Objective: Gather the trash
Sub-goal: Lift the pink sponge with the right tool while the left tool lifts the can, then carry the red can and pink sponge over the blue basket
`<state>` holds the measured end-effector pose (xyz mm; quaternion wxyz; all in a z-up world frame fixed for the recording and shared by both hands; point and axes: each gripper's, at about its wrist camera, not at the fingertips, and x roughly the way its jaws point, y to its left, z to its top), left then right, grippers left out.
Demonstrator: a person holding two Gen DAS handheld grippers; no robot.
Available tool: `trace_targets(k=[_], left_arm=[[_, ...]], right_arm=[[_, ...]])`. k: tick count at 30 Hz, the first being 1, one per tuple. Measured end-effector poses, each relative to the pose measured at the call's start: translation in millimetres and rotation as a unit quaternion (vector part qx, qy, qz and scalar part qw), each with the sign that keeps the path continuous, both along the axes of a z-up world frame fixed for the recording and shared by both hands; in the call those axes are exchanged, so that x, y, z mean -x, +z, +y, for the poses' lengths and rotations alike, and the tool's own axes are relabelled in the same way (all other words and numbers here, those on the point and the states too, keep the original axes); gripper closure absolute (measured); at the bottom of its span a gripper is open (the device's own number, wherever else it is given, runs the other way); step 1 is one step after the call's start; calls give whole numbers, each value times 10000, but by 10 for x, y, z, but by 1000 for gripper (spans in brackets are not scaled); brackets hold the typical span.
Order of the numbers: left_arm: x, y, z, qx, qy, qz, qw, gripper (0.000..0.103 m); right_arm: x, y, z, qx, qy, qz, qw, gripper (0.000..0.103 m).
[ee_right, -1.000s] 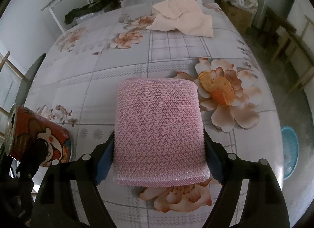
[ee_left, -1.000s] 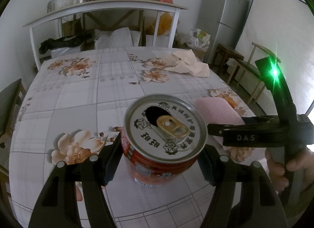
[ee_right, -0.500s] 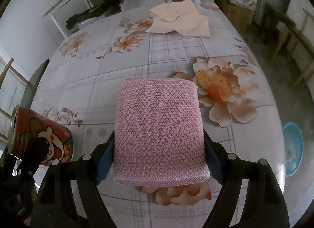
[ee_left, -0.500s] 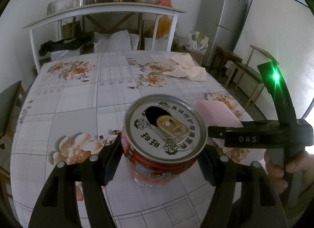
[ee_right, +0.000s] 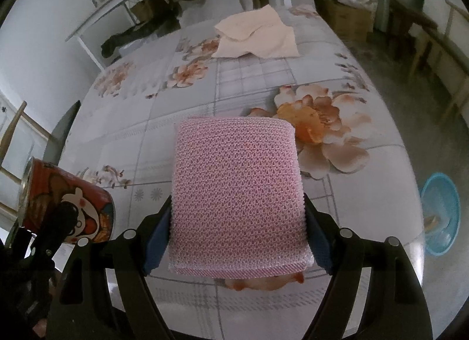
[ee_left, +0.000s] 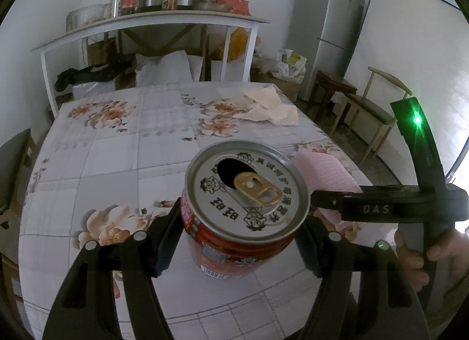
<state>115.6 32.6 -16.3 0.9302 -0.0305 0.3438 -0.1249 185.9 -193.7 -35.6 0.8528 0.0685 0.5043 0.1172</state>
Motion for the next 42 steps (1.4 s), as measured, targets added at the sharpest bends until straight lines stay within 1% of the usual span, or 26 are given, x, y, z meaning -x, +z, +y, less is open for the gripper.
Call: trace_targets(k=[8, 13, 17, 20, 23, 26, 28, 30, 32, 34, 35, 37, 38, 40, 42], left_arm=[[66, 95, -174, -59, -151, -102, 9998, 36], [90, 215, -373, -95, -371, -202, 9991, 36], [116, 338, -601, -120, -622, -295, 9976, 36], [105, 451, -835, -70, -903, -350, 9953, 36], [80, 586, -1158, -52, -1274, -446, 9908, 36], [36, 702, -1508, 30, -1680, -445, 9848, 36], [6, 780, -1751, 91, -1963, -426, 9796, 36], [-43, 844, -2010, 180, -2242, -340, 9738, 36], [-117, 883, -2355, 262, -2580, -146, 9657, 36], [-173, 877, -2632, 329, -2824, 58, 9587, 36], [-214, 854, -2844, 346, -2986, 218, 9535, 36], [-249, 779, -3157, 361, -3176, 498, 9462, 36], [-271, 721, -3340, 372, -3280, 666, 9416, 36], [-316, 612, -3602, 363, -3431, 914, 9341, 36], [-333, 453, -3908, 300, -3558, 1187, 9265, 36]], right_arm=[[141, 112, -251, -236, -161, -137, 9995, 28], [263, 218, -504, -438, -341, -275, 9981, 28], [423, 331, -832, -642, -620, -438, 9950, 28], [564, 401, -1117, -761, -880, -535, 9918, 28], [734, 470, -1492, -811, -1265, -653, 9865, 28], [941, 519, -1930, -852, -1749, -756, 9780, 28], [1088, 540, -2230, -831, -2117, -823, 9703, 28], [1269, 539, -2602, -911, -2580, -865, 9579, 28], [1484, 508, -3016, -1037, -3116, -894, 9403, 28], [1642, 450, -3285, -1151, -3470, -892, 9265, 28], [1743, 395, -3453, -1244, -3678, -872, 9174, 28], [1901, 233, -3736, -1479, -3988, -768, 9018, 28], [1942, 159, -3808, -1576, -4077, -712, 8966, 28], [2011, -96, -4000, -1925, -4276, -491, 8819, 28], [2005, -297, -4141, -2245, -4396, -312, 8691, 28]])
